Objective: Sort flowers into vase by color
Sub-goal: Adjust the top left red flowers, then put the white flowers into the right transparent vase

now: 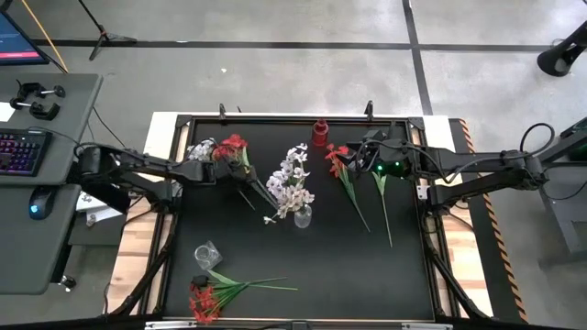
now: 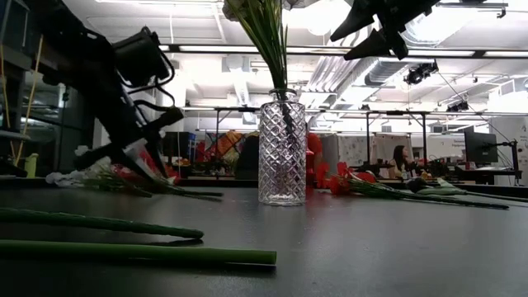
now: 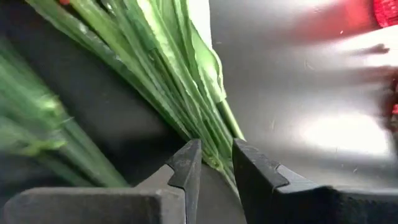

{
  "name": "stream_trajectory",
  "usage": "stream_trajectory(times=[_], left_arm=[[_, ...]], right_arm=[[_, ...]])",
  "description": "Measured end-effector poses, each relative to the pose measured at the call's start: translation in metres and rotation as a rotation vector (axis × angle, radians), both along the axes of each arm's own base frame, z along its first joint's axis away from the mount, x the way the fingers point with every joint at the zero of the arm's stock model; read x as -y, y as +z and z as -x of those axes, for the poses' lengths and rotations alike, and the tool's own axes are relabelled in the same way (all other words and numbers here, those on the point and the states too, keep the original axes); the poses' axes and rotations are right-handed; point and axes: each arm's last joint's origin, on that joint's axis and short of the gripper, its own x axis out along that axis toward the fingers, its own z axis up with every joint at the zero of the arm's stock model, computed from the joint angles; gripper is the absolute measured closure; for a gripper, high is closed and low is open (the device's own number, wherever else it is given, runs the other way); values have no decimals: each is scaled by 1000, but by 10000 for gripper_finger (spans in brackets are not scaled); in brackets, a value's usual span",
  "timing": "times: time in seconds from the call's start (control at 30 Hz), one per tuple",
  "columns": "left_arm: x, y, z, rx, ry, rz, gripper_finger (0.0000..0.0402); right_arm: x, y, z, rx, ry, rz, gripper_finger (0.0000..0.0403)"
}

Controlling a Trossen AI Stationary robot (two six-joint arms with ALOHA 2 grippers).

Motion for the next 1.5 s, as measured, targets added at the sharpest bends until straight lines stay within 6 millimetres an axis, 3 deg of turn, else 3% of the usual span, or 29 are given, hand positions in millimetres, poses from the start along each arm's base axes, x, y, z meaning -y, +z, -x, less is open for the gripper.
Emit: stream_trajectory(times=[0.17, 0.33, 0.47, 0.7, 0.83, 1.03, 1.5], left_arm=[[-6, 1, -16, 127, -20, -52, 323], [-5, 16, -15, 187, -115, -62, 323], [5, 28, 3, 121, -148, -44, 323], [28, 37, 39, -5, 12, -29, 323], [32, 34, 44, -34, 78, -50, 323], [30, 18, 38, -128, 107, -28, 323], [26, 3, 31, -192, 123, -1, 323]], right_arm=[[0, 0, 0, 0, 0, 0, 142], [0, 0, 0, 0, 0, 0, 142], [0, 0, 0, -1, 0, 0, 142], [0, 0, 0, -3, 0, 0, 142], [1, 0, 0, -4, -9, 1, 142], [4, -1, 1, -9, -22, 0, 142], [5, -2, 1, -26, -20, 3, 142]])
